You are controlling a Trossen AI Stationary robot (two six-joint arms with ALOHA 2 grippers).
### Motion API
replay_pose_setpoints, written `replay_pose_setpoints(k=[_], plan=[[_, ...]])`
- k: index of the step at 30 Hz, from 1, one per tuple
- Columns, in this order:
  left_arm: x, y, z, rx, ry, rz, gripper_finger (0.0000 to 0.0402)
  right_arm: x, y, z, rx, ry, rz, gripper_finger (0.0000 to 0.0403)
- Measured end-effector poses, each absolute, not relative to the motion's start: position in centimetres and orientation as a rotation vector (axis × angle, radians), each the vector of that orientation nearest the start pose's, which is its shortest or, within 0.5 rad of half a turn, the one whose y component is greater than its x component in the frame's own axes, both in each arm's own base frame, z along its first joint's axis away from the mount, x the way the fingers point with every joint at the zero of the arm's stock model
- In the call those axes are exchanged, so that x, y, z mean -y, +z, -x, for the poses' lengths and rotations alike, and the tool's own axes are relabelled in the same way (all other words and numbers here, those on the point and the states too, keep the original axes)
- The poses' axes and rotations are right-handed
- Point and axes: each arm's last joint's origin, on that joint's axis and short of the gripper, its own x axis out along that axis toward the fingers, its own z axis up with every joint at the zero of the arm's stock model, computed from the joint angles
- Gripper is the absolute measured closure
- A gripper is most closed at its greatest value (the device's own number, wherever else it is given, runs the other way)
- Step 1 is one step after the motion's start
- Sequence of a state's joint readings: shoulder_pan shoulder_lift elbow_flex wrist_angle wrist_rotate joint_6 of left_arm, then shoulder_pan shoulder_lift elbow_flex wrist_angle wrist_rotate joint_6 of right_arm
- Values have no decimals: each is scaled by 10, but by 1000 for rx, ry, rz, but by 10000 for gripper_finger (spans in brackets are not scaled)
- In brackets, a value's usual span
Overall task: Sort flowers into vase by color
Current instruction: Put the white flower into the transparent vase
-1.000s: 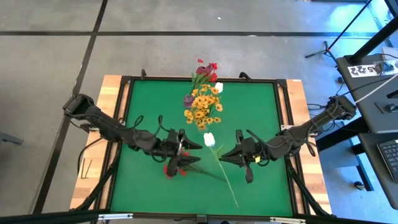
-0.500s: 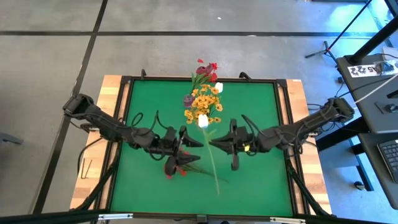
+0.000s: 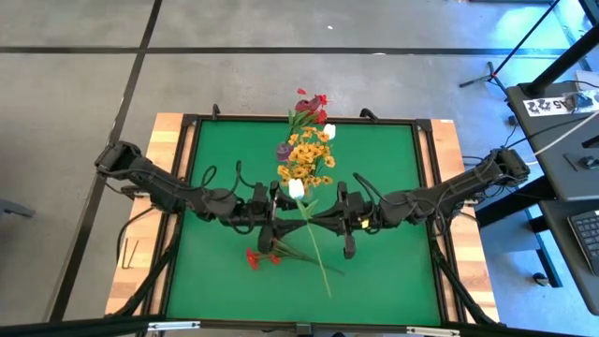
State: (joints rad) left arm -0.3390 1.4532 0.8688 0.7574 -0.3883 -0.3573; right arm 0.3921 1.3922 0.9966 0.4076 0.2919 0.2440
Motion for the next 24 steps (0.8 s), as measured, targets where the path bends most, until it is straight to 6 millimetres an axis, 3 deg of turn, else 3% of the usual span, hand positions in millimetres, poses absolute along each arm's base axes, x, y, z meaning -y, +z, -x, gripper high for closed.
replay_pose_setpoints(k=[10, 21, 24], plan=[[96, 299, -305, 188, 21, 423, 217, -114, 327, -297, 8, 122, -265, 402], [98, 301, -304, 195, -69, 407, 351, -117, 322, -302, 23, 129, -265, 401], [102, 301, -303, 195, -88, 394, 389, -117, 322, -302, 24, 131, -243, 381]])
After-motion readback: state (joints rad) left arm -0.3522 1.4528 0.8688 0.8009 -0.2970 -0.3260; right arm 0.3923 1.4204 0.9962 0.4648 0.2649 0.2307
